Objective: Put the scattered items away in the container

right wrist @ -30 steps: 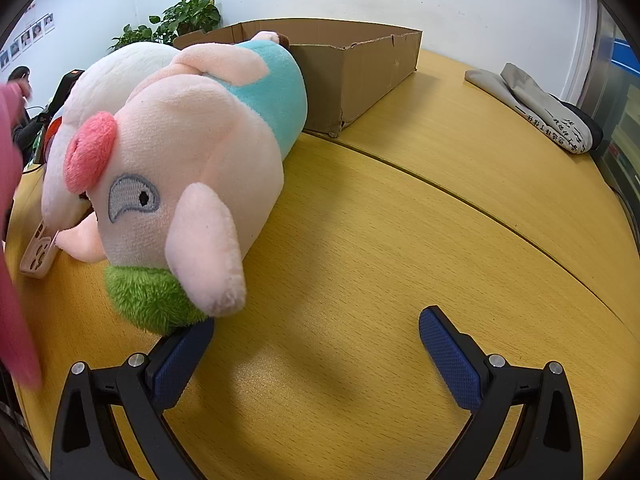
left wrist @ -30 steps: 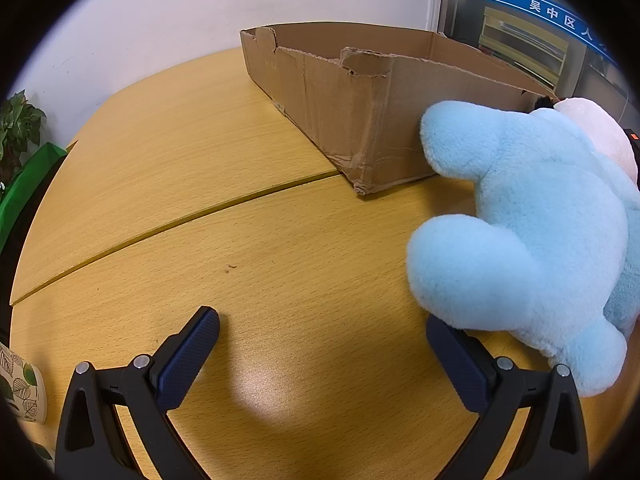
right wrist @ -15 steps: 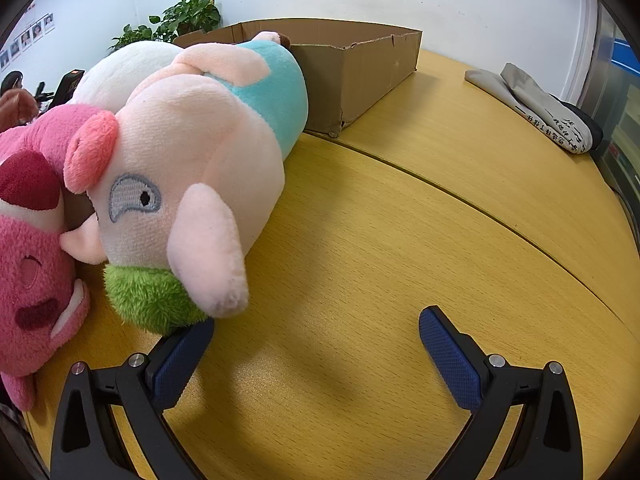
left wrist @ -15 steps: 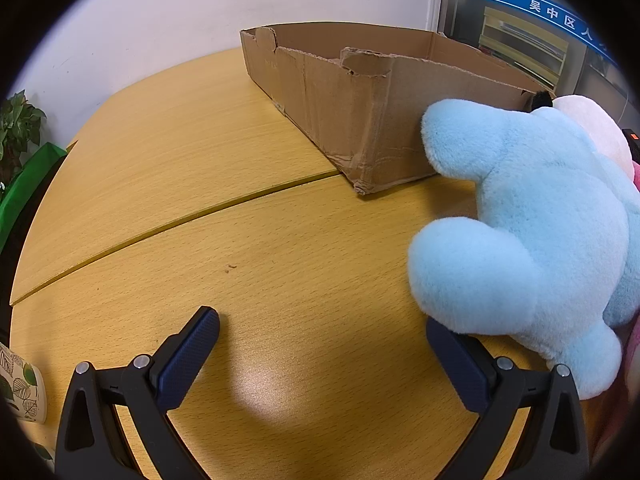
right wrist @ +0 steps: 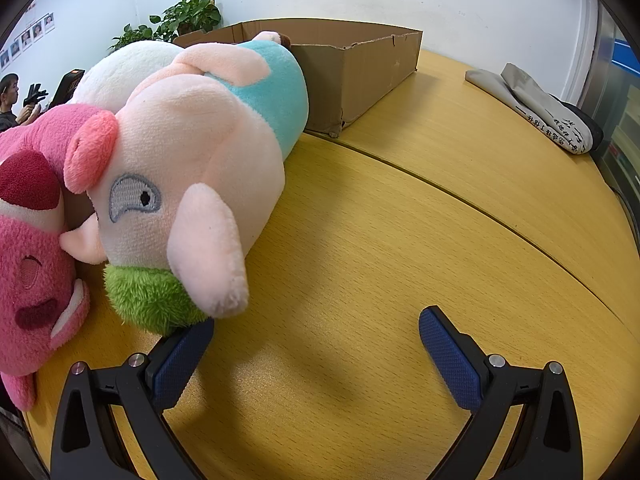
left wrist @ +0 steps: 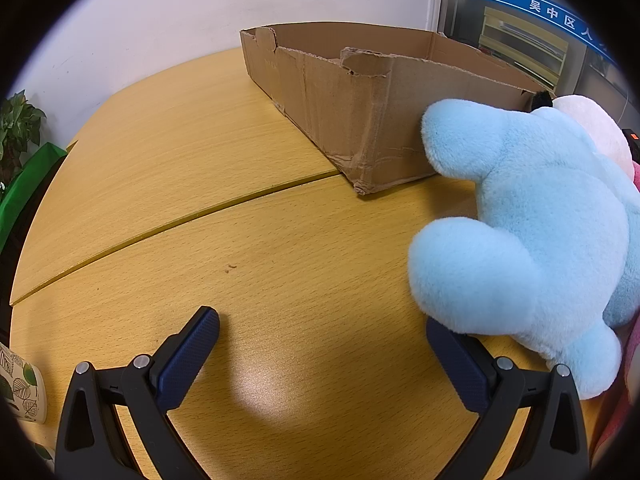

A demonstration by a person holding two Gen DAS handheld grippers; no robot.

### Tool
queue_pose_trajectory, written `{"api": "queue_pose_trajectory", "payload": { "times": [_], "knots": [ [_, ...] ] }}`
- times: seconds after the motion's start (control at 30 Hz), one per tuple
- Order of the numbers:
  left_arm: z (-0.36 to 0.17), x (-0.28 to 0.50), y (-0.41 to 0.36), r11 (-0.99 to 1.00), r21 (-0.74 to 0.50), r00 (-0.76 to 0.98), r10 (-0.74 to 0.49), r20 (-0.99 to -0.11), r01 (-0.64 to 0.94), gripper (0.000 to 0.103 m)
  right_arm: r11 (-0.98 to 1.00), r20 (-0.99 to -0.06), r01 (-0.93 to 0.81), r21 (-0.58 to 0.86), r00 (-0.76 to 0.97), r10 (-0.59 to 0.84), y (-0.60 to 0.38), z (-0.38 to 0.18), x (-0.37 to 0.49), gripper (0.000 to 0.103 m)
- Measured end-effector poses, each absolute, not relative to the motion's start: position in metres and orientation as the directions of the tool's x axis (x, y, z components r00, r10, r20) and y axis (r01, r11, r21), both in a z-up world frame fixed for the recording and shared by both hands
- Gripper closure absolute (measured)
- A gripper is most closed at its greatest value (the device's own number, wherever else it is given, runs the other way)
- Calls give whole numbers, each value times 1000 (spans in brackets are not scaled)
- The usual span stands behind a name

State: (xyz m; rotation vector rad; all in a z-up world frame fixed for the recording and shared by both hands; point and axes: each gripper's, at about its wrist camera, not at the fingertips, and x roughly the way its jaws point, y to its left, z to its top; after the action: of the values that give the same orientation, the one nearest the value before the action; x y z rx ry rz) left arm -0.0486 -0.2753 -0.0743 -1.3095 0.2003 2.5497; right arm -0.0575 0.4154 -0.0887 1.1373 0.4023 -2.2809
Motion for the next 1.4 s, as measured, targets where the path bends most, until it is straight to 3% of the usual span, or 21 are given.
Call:
{"api": "queue_pose_trajectory", "payload": {
  "times": [0.57, 0.77, 0.93, 1.1, 1.23, 1.4],
  "knots": [
    [-77, -48, -267, -962, 3, -563, 157, -812, -272, 0, -856, -799, 516, -37, -530, -285, 411, -79, -40, 0],
    [-77, -49, -267, -969, 1, -567, 143, -811, -246, 0, -898, -717, 428, -97, -656, -236, 405, -34, 0, 0],
    [-77, -43, -267, -971, 3, -558, 135, -819, -239, 0, -922, -633, 387, -11, -716, -294, 416, 10, 37, 0],
    [-58, -4, -273, -992, 19, -624, 63, -779, -124, 0, -921, -544, 374, 107, -754, -369, 415, 49, 73, 0],
    [-20, 47, -259, -995, 32, -698, 44, -715, -95, 0, -912, -477, 393, 113, -784, -397, 392, 71, 104, 0],
    [24, 99, -212, -990, -48, -731, 128, -670, -129, 0, -863, -390, 487, 133, -775, -498, 352, 74, 146, 0]
  ]
}}
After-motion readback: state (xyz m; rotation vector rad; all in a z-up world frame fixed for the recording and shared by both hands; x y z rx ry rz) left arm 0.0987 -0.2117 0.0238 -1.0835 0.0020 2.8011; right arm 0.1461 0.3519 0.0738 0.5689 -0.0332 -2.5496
